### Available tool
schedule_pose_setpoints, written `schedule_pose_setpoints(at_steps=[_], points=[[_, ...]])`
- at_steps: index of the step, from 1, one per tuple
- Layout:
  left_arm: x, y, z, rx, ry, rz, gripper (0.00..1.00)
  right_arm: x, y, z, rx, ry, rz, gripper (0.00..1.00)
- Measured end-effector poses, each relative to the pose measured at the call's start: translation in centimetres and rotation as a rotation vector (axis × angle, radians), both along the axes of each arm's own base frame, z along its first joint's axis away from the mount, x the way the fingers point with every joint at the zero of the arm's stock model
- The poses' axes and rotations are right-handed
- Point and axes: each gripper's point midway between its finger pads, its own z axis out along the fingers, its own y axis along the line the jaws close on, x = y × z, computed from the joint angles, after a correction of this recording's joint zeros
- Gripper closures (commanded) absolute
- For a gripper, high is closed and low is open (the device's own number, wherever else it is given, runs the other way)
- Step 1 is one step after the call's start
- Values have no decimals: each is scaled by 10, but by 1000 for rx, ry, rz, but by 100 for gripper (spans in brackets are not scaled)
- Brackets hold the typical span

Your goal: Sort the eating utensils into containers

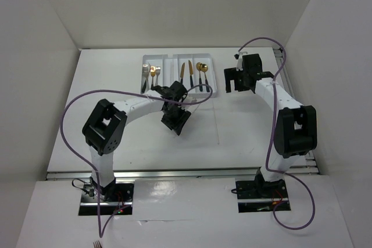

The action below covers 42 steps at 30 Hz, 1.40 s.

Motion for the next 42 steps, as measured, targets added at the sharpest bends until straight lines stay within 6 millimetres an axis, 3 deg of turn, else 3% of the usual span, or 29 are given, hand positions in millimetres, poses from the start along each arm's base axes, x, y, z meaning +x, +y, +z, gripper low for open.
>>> schedule_pose_setpoints(at_steps=[6,12,18,33,40,42], points=[[-7,-5,-28,49,43,-28,40,-3,-3,-1,5,5,-4,1],[6,-12,-28,56,20,-25,42,-3,-6,0,6,3,-11,1],[20,-17,-30,77,-5,-17,51,-2,-9,0,8,4,-16,1],[35,-17,-36,181,-124,-9,51,-2,-20,-1,12,10,-39,2],[34,-17,-39,172,-118,7,63,-2,-21,-2,19,13,-39,4],[35,-17,-39,167,-119,9,81,-2,-21,-3,21,15,-38,4]])
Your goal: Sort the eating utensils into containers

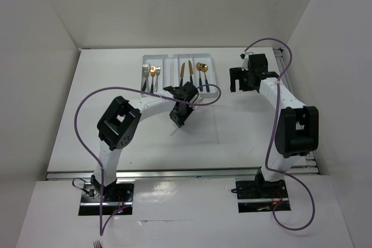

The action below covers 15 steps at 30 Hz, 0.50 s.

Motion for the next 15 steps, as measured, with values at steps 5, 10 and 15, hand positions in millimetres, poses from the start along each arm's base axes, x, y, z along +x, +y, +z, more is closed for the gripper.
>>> schedule_pose_setpoints(at_steps=[5,10,15], points=[[1,-5,0,-29,3,1,100,0,0,-1,0,4,3,4],[2,-9,3,-55,-3,-4,100,-1,0,-4,-1,14,3,5],[-5,-8,10,-116,-37,-18,100,-1,-2,-5,-5,15,-4,5]])
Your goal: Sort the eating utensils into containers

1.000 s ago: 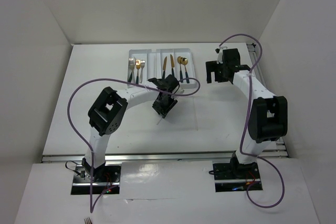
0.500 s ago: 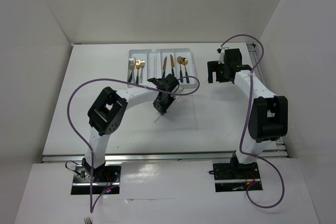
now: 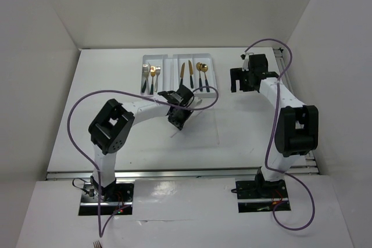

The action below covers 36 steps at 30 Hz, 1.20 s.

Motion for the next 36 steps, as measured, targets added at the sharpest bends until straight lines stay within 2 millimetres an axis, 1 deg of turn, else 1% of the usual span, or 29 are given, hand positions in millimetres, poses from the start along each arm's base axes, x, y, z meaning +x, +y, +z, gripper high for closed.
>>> schedule_pose_setpoints(at_steps=[2,3,6,7,9,12,14,15,17,19,21,23,25,26,29,31,33,36], points=[[-14,6,0,-14,23,-10,100,1,-3,1,2,-5,-10,5],[-24,10,1,-17,44,-16,100,2,-5,1,7,-5,-18,2],[-57,26,7,-26,105,-36,100,2,-14,1,34,-2,-52,0],[-67,30,13,-32,118,-45,100,2,-16,1,42,-1,-60,0],[-77,29,34,-70,109,-66,100,2,-18,1,62,1,-73,0],[-71,16,74,-159,49,-100,100,2,-17,3,91,2,-74,0],[-54,2,107,-233,-17,-104,100,3,-13,4,116,3,-66,0],[-49,-2,118,-254,-30,-101,100,4,-11,5,128,2,-59,0],[-15,-14,162,-348,-106,-57,100,6,-6,6,152,3,-47,0],[17,-17,194,-418,-158,-5,100,6,-2,6,170,7,-36,0],[54,-14,218,-485,-193,80,100,8,1,6,190,14,-29,0],[89,-5,227,-531,-214,164,100,12,4,7,206,19,-24,0],[119,7,223,-559,-198,251,100,14,6,8,215,20,-18,0],[135,13,217,-569,-190,290,100,14,7,8,221,21,-15,0],[173,29,197,-575,-164,380,100,14,11,8,235,27,-3,0],[195,39,180,-579,-148,432,100,13,13,7,246,33,3,0],[207,46,164,-578,-128,471,100,12,14,7,254,35,7,0],[219,54,142,-570,-95,516,100,12,16,8,264,38,9,0]])
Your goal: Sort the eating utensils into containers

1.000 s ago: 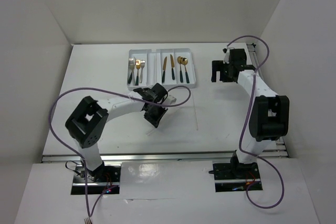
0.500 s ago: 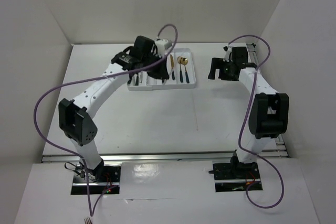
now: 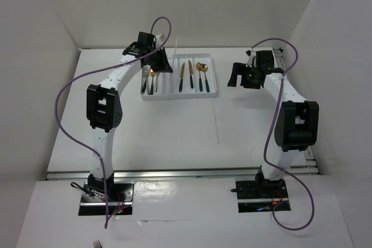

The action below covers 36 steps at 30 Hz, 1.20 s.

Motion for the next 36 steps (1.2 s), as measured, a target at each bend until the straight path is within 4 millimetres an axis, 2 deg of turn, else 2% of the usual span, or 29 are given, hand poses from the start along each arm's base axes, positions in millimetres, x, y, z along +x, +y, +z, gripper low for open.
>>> schedule_pose_setpoints(at_steps=[7,14,18,23,24,26,27,28,29,31,33,36], points=[[10,5,-46,7,82,30,100,-1,3,1,22,6,-1,0],[19,3,-77,16,112,37,100,3,7,0,43,11,13,0],[21,5,-93,31,128,45,100,9,10,-2,57,16,25,1],[24,10,-100,54,130,66,100,8,14,-14,76,54,40,4],[24,12,-100,58,128,70,95,7,15,-15,80,62,43,4],[26,15,-101,66,126,78,55,5,17,-18,88,75,48,4],[26,16,-102,70,123,77,40,4,18,-19,92,80,52,5],[26,16,-101,64,128,84,33,3,18,-20,96,84,55,7],[28,13,-97,46,119,82,29,2,19,-20,98,89,57,8],[26,11,-89,61,90,72,27,0,22,-21,100,92,67,11],[20,13,-86,68,91,72,27,-3,24,-24,94,85,79,13],[7,18,-76,81,88,70,30,-21,36,-33,68,97,127,19]])
